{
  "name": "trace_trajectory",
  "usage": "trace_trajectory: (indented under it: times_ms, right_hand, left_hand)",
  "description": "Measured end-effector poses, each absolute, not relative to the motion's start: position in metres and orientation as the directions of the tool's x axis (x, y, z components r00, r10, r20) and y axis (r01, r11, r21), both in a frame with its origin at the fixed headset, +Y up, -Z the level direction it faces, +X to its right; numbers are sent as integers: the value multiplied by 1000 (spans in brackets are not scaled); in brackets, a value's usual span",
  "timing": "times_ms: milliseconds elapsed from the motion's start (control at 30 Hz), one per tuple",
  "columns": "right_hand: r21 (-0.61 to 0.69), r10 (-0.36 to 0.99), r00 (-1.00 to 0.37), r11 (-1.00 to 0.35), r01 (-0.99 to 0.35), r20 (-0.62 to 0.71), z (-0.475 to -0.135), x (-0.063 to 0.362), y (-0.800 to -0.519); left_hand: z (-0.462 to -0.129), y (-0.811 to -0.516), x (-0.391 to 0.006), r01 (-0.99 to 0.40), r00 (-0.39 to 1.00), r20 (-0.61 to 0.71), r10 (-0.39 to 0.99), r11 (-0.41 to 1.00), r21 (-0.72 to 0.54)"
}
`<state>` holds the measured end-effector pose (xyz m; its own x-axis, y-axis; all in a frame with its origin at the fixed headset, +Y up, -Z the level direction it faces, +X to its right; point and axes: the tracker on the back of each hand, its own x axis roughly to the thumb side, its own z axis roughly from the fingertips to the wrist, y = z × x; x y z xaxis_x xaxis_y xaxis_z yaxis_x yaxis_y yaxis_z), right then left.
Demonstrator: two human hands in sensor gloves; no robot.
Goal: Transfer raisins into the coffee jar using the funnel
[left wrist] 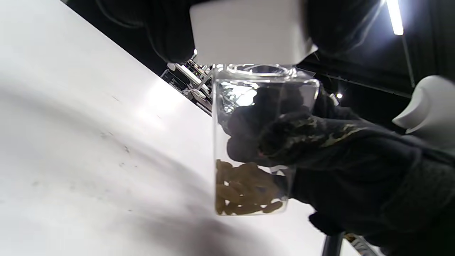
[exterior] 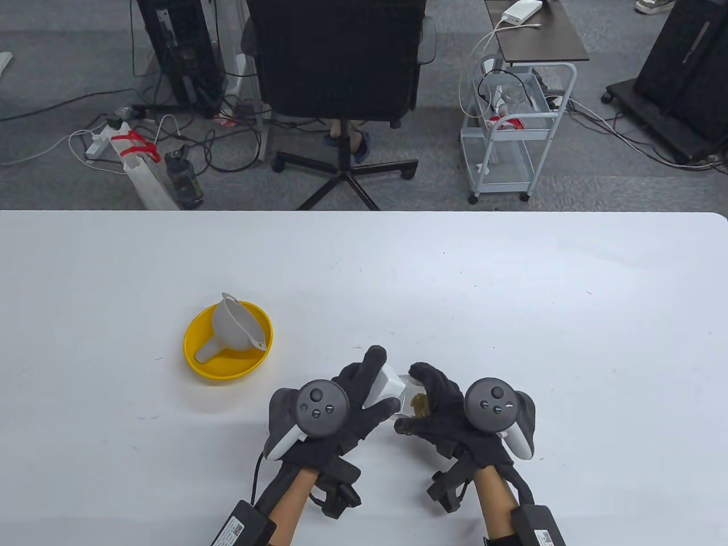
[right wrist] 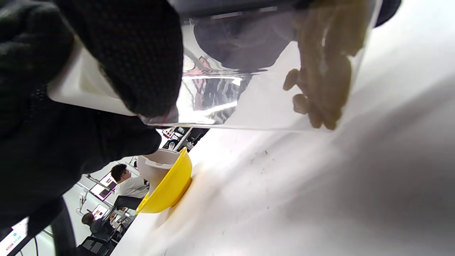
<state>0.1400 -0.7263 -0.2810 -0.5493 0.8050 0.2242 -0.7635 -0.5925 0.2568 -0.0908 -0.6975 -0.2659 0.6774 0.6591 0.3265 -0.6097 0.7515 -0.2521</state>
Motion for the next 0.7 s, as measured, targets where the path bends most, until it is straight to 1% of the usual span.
trace_trajectory:
  times_ms: [133, 267, 367, 467, 567, 600, 700]
  right_hand:
    - [292, 831, -516, -557, -778, 209, -282, 138, -727]
    - [330, 879, -434, -477, -815, 198, -282, 139, -726]
    - [357, 890, -407, -455, -816, 205, -282, 138, -725]
    - [356, 881, -430, -474, -805, 199, -283, 138, -725]
    - [354, 874, -445, -486, -799, 196, -282, 139, -727]
    - [332, 854, -476, -520, -787, 210, -282, 138, -726]
    - [316, 833, -502, -553, -771, 232, -281, 136, -726]
  left_hand:
    - [-267, -695, -95, -601, 663, 378, 646, 760, -246]
    - [-267, -693, -101, -633, 573, 436, 694, 713, -303]
    - [-267, -689, -104, -660, 524, 463, 715, 684, -310]
    - [-267, -688, -103, -644, 564, 452, 691, 711, -282]
    - [-266, -687, -100, -588, 629, 449, 634, 766, -258]
    - [-266, -687, -98, -569, 660, 437, 611, 787, -240]
    - [-264, -687, -96, -500, 767, 409, 494, 860, -100]
